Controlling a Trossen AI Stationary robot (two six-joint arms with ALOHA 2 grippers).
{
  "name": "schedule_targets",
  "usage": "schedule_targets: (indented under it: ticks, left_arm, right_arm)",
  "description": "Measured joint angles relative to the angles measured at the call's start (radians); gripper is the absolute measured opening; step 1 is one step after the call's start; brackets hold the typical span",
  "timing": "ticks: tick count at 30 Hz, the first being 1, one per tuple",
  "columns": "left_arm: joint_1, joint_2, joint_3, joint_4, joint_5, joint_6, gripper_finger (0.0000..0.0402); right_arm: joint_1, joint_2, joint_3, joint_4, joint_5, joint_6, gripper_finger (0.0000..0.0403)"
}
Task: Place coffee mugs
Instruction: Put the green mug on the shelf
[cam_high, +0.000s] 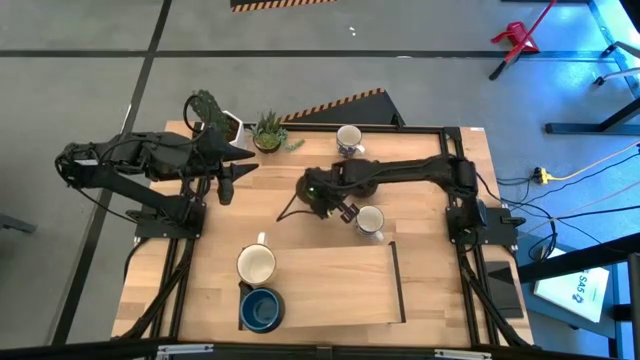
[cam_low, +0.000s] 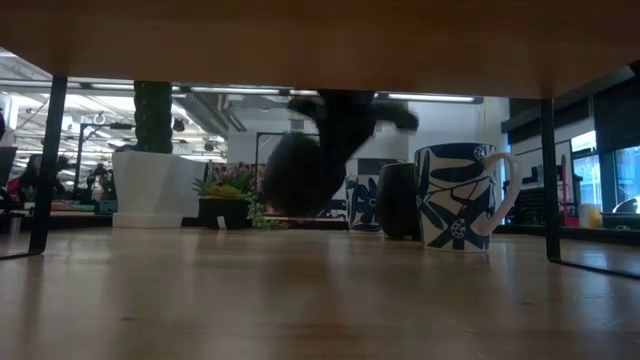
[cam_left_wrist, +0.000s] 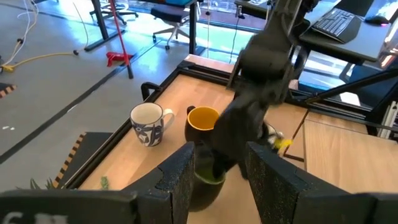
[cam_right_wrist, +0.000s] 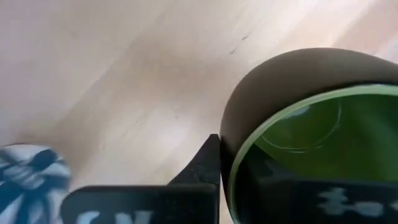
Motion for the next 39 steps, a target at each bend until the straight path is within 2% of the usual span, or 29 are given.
schedule_targets:
  ticks: [7,15,20,27,39]
  left_arm:
    - [0.0,0.0,0.0,-0.005,0.002,0.003,0.0137]
    - [0.0,0.0,0.0,-0.005,0.035,0.001,0.0137]
    - [-0.001,0.0,0.0,-0.005,0.067,-0.005,0.0137]
    - [-0.001,0.0,0.0,-0.004,0.08,-0.035,0.0137]
    - [-0.003,0.0,0.0,-0.004,0.082,-0.11,0.0137]
  right_arm:
    - [0.057,-0.103,0.241,-0.29,0.021,0.021,0.0003]
    - [0.251,-0.118,0.629,-0.614,-0.112,0.014,0.0001]
    - [0.392,-0.156,0.598,-0.636,-0.195,0.029,0.0001]
    - [0.559,-0.119,0.598,-0.638,-0.162,0.134,0.0001]
    - [0.61,0.021,0.597,-0.628,-0.145,0.288,0.0]
